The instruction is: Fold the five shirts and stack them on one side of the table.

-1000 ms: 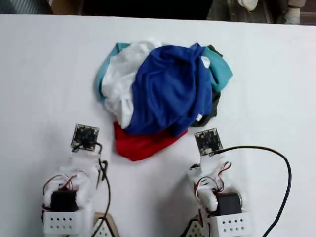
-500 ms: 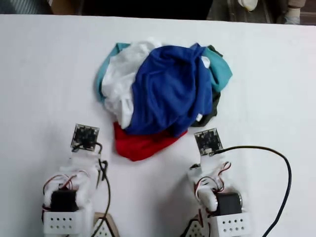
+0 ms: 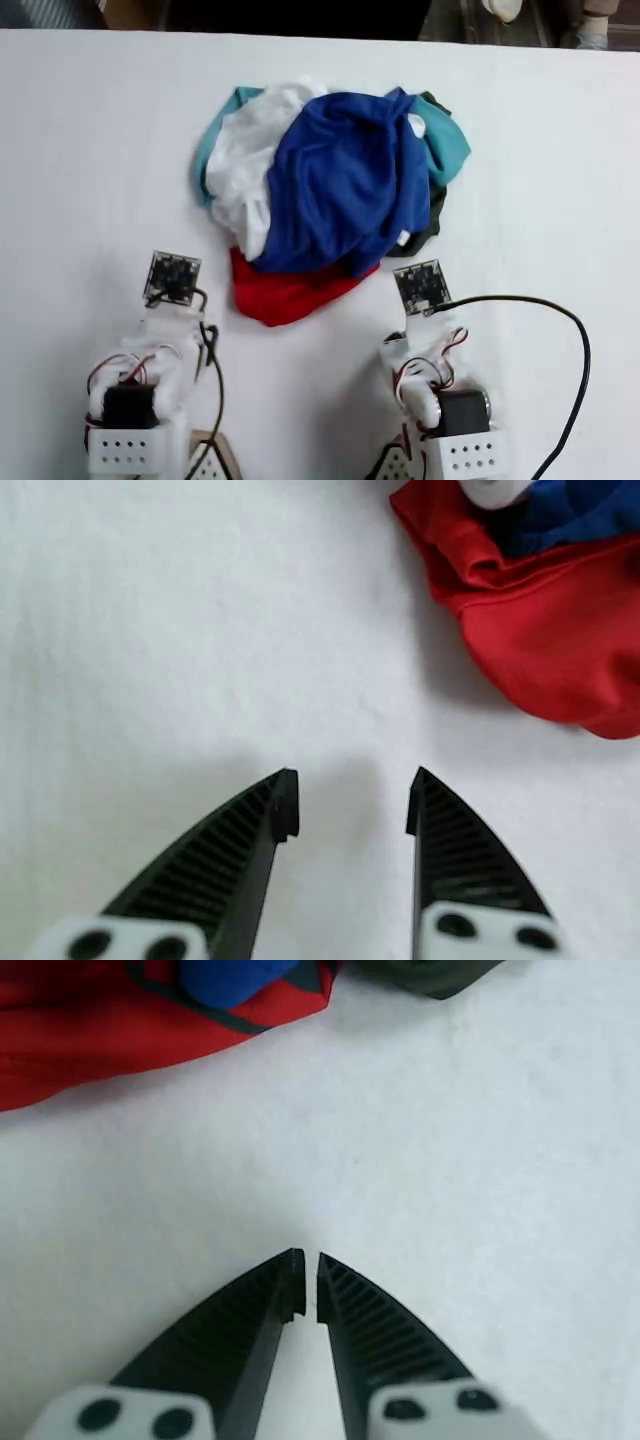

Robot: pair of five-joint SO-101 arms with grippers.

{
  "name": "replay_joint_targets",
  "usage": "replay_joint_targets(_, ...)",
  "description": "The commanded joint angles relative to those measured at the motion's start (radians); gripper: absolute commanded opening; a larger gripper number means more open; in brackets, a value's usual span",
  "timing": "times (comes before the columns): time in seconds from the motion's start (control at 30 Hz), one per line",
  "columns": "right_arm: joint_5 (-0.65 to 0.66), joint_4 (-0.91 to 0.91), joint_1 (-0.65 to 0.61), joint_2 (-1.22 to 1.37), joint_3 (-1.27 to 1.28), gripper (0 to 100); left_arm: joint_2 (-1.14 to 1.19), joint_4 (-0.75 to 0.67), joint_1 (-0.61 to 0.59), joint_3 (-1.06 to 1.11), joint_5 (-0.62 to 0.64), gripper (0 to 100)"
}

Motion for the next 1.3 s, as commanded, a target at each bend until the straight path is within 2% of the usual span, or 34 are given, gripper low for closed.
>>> replay_joint_targets(0.0, 0.005, -0.013, 0.008, -0.013, 0.006, 3.5, -0.02, -0.015, 0.011, 0.021, -0.005, 20)
replay_joint_targets(0.7, 0.002, -0.013, -0.007, -0.013, 0.006, 3.5, -0.02, -0.017, 0.026, 0.021, -0.003, 20)
replay_joint_targets(0.8, 0.005, -0.013, -0.041, -0.013, 0.006, 3.5, -0.02, -0.017, 0.025, 0.021, -0.003, 20)
replay_joint_targets(0.97, -0.002, -0.013, -0.168, -0.013, 0.006, 3.5, -0.021, -0.029, 0.025, 0.021, -0.008, 20)
replay_joint_targets(1.1, -0.002, -0.021, -0.193, -0.013, 0.006, 3.7, -0.021, -0.175, -0.008, 0.021, -0.009, 20)
replay_joint_targets(1.27, -0.002, -0.024, -0.153, -0.015, 0.006, 3.8, -0.021, -0.448, -0.212, 0.018, -0.009, 20)
